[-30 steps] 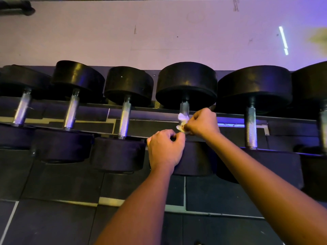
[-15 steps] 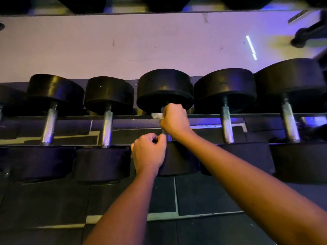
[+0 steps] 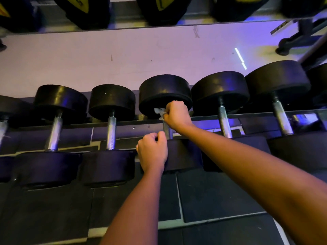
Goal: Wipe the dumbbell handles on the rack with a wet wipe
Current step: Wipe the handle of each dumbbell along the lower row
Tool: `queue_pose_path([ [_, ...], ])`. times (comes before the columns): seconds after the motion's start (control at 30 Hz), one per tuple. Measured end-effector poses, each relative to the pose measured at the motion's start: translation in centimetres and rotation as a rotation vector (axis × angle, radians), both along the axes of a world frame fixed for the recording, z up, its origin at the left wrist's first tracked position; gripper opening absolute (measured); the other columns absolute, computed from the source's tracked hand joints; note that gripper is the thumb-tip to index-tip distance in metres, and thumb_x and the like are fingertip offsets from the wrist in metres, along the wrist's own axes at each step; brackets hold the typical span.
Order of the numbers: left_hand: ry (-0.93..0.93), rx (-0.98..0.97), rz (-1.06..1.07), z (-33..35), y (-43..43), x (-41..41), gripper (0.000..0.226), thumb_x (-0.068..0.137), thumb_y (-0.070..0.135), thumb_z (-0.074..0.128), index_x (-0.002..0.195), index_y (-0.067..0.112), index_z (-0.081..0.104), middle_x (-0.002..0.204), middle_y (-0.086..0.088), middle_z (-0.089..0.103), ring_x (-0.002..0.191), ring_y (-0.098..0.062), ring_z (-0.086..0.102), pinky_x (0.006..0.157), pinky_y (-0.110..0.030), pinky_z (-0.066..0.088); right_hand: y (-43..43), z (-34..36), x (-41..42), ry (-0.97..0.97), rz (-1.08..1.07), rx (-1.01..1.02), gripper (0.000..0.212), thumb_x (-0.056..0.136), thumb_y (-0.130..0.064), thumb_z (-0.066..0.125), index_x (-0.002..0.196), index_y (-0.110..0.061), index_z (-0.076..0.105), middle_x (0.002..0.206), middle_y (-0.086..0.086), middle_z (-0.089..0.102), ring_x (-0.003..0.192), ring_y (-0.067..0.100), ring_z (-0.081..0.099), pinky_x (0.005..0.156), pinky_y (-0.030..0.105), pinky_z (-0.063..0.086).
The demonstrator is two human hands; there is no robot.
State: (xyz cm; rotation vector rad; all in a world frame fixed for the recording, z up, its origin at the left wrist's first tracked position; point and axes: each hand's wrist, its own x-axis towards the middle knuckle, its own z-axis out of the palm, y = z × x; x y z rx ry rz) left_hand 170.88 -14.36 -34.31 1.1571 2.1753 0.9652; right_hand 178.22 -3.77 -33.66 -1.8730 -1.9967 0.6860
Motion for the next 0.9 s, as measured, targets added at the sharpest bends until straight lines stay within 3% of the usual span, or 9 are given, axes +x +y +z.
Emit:
queue_pose_path([
  [0.17,-0.025,0.022,-0.006,0.2,-0.3,0.1,0.045,0.089,0.030,0.048,0.047,0.019,0.038,0.053,0.000,0.041,0.069,-0.030,0.050,0.059,-0.034,0.034,-1.4,-0.6,0.2,-0.062,0.066,-0.116,0.010,0.079,-0.012,0.071,0.086,-0.005,0.071,0.082,0.009,0.066,0.082,0.027,0.066,0.077,0.034,0.056],
  [0.27,-0.036,0.014,-0.001,0.2,-0.4,0.1,0.041,0.090,0.031,0.049,0.050,0.020,0.044,0.054,0.001,0.046,0.067,-0.026,0.050,0.060,-0.034,0.036,-1.4,-1.0,0.6,-0.006,0.008,-0.196,0.015,0.073,-0.017,0.078,0.079,-0.004,0.072,0.078,0.010,0.069,0.072,0.022,0.068,0.073,0.037,0.060],
  [0.4,-0.027,0.006,0.024,0.5,-0.3,0.1,0.037,0.088,0.032,0.047,0.055,0.017,0.052,0.060,-0.004,0.052,0.071,-0.031,0.054,0.062,-0.038,0.043,-0.3,-0.8,0.0,0.022,0.012,-0.067,0.004,0.081,-0.011,0.071,0.079,-0.008,0.072,0.078,0.008,0.068,0.078,0.022,0.066,0.076,0.038,0.059],
  [0.53,-0.040,-0.018,0.031,0.5,-0.3,0.2,0.037,0.089,0.033,0.048,0.056,0.018,0.056,0.058,0.001,0.052,0.071,-0.026,0.054,0.061,-0.036,0.043,1.0,-0.5,-0.4,0.066,-0.079,-0.029,0.007,0.081,-0.012,0.072,0.077,-0.007,0.071,0.078,0.008,0.068,0.080,0.022,0.065,0.077,0.035,0.056],
  [0.67,-0.036,-0.007,0.024,0.4,-0.2,0.1,0.037,0.088,0.035,0.048,0.055,0.018,0.052,0.060,-0.002,0.053,0.072,-0.030,0.056,0.067,-0.042,0.048,-0.3,-1.3,0.6,0.000,-0.056,-0.163,0.016,0.071,-0.015,0.079,0.075,-0.002,0.070,0.076,0.012,0.068,0.076,0.024,0.066,0.066,0.031,0.053],
  [0.77,-0.028,-0.013,0.028,0.4,-0.2,0.1,0.034,0.090,0.036,0.048,0.060,0.020,0.056,0.063,0.000,0.054,0.073,-0.026,0.054,0.066,-0.038,0.045,-1.4,-1.6,1.4,-0.017,-0.036,-0.337,0.024,0.069,-0.019,0.081,0.082,-0.002,0.069,0.079,0.011,0.065,0.075,0.022,0.062,0.058,0.028,0.046],
  [0.9,-0.028,-0.017,0.018,0.4,-0.1,0.1,0.038,0.089,0.035,0.049,0.054,0.019,0.050,0.056,0.002,0.047,0.070,-0.028,0.053,0.064,-0.038,0.043,-0.9,-1.7,2.1,0.119,-0.114,-0.380,0.013,0.066,-0.010,0.084,0.073,-0.005,0.074,0.077,0.011,0.071,0.074,0.020,0.068,0.071,0.036,0.060],
])
